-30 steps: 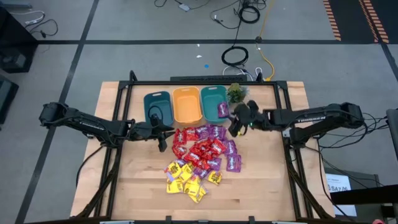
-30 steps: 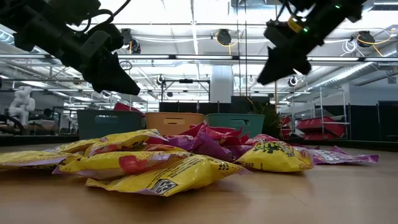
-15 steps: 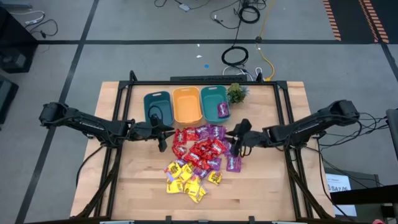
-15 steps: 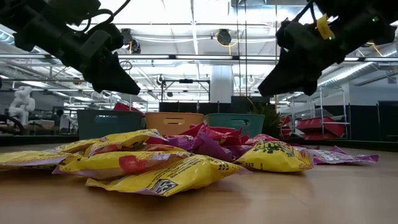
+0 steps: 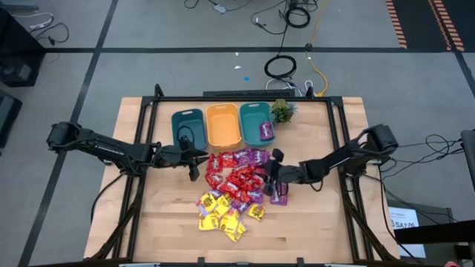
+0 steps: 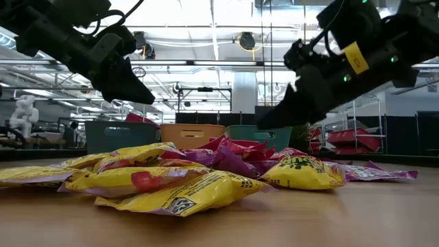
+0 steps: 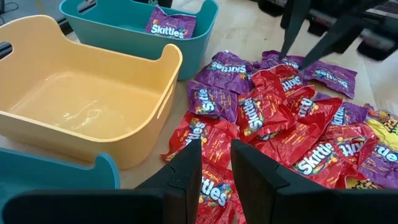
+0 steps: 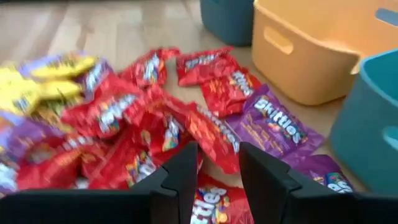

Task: Sort candy
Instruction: Put the red candy into the yellow bin

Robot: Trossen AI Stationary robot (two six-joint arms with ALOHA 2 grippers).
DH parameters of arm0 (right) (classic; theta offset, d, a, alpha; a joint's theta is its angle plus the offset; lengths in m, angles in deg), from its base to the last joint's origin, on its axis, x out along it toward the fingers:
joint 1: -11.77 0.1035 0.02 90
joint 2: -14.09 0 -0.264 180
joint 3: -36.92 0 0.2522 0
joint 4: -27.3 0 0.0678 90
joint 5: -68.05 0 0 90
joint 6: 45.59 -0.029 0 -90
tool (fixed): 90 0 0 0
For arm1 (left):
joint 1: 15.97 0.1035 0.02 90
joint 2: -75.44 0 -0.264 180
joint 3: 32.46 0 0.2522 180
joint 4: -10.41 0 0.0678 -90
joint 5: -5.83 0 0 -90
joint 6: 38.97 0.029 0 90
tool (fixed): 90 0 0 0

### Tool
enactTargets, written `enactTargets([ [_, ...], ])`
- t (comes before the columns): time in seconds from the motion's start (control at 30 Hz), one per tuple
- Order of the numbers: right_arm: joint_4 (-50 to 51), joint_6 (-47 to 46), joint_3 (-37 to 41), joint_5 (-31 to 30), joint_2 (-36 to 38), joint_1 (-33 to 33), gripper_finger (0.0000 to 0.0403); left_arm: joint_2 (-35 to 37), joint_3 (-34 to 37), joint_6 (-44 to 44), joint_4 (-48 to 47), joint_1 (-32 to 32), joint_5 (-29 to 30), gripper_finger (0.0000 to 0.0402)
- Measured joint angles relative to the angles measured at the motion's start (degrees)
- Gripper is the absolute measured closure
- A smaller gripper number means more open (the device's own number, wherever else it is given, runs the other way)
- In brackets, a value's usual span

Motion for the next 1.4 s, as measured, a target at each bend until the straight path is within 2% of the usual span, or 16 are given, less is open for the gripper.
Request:
enactTargets([
  [0.3, -0.3, 9.44, -6.93, -0.39, -9.08, -0.07, 0.0291, -0.02, 0.0, -0.01, -0.02, 0.02, 0.0, 0.0307],
  [0.43, 1.86, 12.27, -9.99, -4.79, -11.66, -0.55, 0.0296, 0.0, 0.0, -0.02, -0.02, 0.0, 0.0, 0.0307],
  [0.5, 2.67, 12.91, -10.98, -5.19, -11.88, -0.87, 0.0315, 0.0, 0.0, -0.02, -0.02, 0.02, 0.0, 0.0307],
  [0.6, 3.14, 13.95, -11.59, -4.63, -11.56, -0.94, 0.037, 0.0, 0.0, -0.02, -0.04, 0.01, 0.0, 0.0307],
  [0.67, 3.29, 14.89, -11.57, -4.46, -10.86, -0.92, 0.0393, 0.0, 0.0, -0.02, -0.04, 0.01, 0.0, 0.0307],
  [0.9, 3.29, 15.92, -11.57, -4.08, -5.45, -1.18, 0.0402, 0.0, 0.0, -0.11, -0.16, 0.0, 0.0, 0.0307],
  [1.1, 3.27, 20.38, -12.36, -3.16, 0.74, -3.49, 0.0403, 0.0, 0.0, -0.13, -0.09, 0.0, -0.07, 0.0307],
  [1.23, 5.03, 23.83, -16.83, -0.28, 2.22, -6.84, 0.0403, 0.0, 0.0, -0.13, -0.05, 0.02, -0.09, 0.0307],
  [1.4, 15.12, 25.82, -26.3, 6.67, -0.44, -12.44, 0.0403, 0.0, 0.0, -0.15, -0.07, 0.0, -0.13, 0.0307],
])
